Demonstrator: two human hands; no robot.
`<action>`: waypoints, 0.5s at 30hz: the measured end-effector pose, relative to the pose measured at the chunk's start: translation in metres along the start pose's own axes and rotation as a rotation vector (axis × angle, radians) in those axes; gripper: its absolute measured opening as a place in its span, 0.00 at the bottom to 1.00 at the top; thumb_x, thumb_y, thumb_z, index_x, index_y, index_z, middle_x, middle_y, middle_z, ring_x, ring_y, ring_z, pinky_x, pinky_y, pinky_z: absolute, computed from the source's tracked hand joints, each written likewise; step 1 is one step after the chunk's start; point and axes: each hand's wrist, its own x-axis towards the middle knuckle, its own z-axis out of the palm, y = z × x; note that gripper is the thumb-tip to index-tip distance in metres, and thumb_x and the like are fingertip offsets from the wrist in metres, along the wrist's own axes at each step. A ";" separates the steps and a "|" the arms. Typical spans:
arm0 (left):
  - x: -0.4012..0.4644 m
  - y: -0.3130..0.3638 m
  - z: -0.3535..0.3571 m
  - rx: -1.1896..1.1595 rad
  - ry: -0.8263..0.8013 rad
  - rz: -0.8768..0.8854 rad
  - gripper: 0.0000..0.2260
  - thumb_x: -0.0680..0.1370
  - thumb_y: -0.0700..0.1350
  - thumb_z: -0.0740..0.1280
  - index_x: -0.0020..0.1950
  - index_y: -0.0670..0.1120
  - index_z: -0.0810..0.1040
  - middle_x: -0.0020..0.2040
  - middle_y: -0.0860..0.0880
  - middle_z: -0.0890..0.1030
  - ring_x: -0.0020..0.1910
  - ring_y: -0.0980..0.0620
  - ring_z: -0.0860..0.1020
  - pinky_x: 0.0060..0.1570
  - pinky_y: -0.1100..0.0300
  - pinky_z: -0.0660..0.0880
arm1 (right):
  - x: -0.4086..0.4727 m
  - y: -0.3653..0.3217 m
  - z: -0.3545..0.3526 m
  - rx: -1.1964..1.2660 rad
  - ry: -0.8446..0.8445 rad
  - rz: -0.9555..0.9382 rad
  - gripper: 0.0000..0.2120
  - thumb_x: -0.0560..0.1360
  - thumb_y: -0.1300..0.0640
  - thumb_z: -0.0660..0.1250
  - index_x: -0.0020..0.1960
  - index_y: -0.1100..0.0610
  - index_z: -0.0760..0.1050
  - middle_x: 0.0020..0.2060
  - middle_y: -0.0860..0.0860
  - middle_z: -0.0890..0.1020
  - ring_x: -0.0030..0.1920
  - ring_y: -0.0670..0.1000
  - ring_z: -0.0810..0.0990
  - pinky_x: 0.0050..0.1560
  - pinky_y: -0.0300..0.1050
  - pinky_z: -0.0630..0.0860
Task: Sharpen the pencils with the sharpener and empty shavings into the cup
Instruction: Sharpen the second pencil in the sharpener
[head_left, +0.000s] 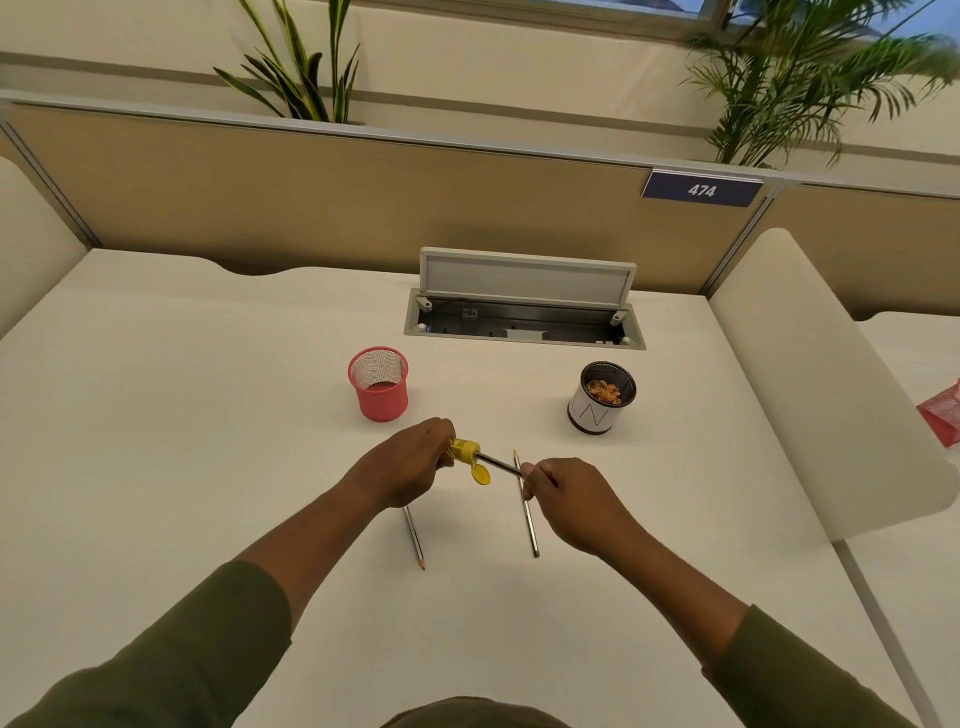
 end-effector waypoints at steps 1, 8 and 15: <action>0.000 -0.001 0.001 -0.011 0.002 -0.009 0.03 0.80 0.38 0.59 0.48 0.46 0.68 0.45 0.51 0.75 0.43 0.52 0.77 0.42 0.54 0.76 | -0.002 0.002 0.001 -0.043 0.033 -0.026 0.19 0.82 0.49 0.55 0.38 0.54 0.78 0.25 0.46 0.73 0.28 0.43 0.71 0.30 0.38 0.63; -0.003 -0.007 0.007 -0.147 0.037 -0.100 0.06 0.78 0.35 0.58 0.46 0.46 0.69 0.42 0.51 0.75 0.41 0.58 0.76 0.43 0.56 0.76 | -0.009 0.023 0.007 0.096 0.097 -0.049 0.18 0.82 0.49 0.56 0.38 0.52 0.78 0.24 0.45 0.70 0.27 0.42 0.69 0.31 0.37 0.62; -0.009 -0.008 0.012 -0.210 0.118 -0.117 0.07 0.78 0.37 0.62 0.43 0.47 0.67 0.36 0.56 0.71 0.35 0.58 0.70 0.33 0.64 0.63 | -0.023 0.035 0.020 0.306 0.125 -0.020 0.11 0.80 0.54 0.60 0.42 0.52 0.77 0.24 0.42 0.70 0.26 0.42 0.66 0.29 0.32 0.64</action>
